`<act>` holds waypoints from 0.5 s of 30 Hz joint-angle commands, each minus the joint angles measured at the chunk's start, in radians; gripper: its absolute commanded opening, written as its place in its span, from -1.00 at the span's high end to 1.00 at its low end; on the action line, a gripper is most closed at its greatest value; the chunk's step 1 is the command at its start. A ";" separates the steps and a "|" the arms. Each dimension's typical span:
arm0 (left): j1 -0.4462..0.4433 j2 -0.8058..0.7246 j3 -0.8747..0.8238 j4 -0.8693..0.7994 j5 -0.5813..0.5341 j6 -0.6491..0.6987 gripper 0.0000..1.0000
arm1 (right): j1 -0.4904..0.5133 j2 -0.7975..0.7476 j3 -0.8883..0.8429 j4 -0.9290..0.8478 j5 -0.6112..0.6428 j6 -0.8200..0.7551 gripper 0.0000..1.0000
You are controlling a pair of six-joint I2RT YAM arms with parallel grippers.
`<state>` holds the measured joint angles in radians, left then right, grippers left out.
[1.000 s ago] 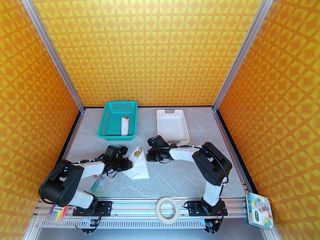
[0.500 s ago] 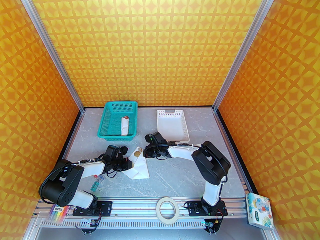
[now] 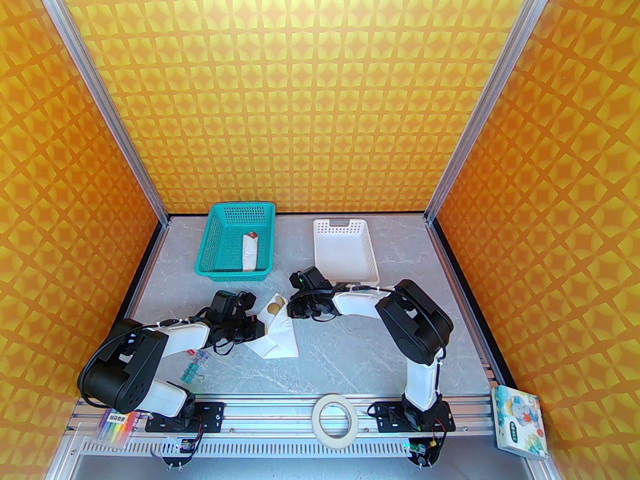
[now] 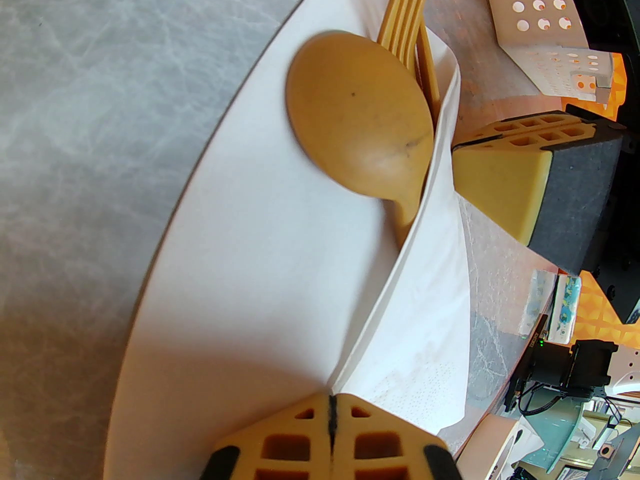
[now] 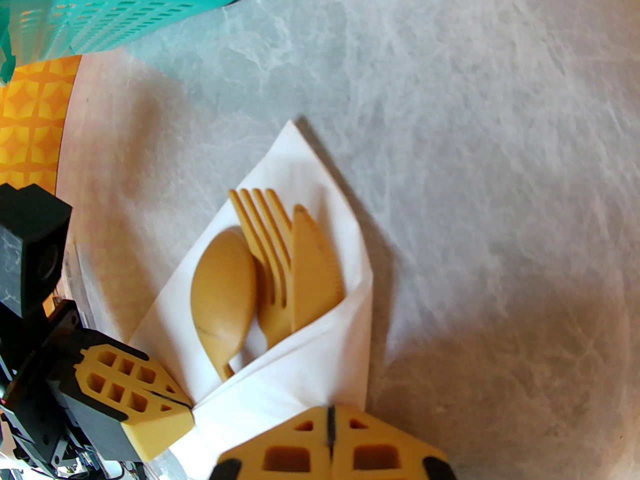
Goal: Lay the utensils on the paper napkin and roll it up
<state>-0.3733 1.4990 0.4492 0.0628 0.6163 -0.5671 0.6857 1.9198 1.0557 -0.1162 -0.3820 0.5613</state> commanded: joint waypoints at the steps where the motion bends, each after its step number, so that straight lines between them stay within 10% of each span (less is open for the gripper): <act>1: -0.004 0.035 -0.009 -0.098 -0.084 0.024 1.00 | -0.009 0.013 0.010 -0.046 0.039 -0.026 1.00; 15: -0.004 0.036 -0.010 -0.096 -0.084 0.025 1.00 | -0.014 -0.025 0.099 -0.091 0.026 -0.046 1.00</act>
<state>-0.3733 1.4990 0.4496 0.0628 0.6163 -0.5671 0.6781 1.9179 1.1305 -0.2035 -0.3614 0.5255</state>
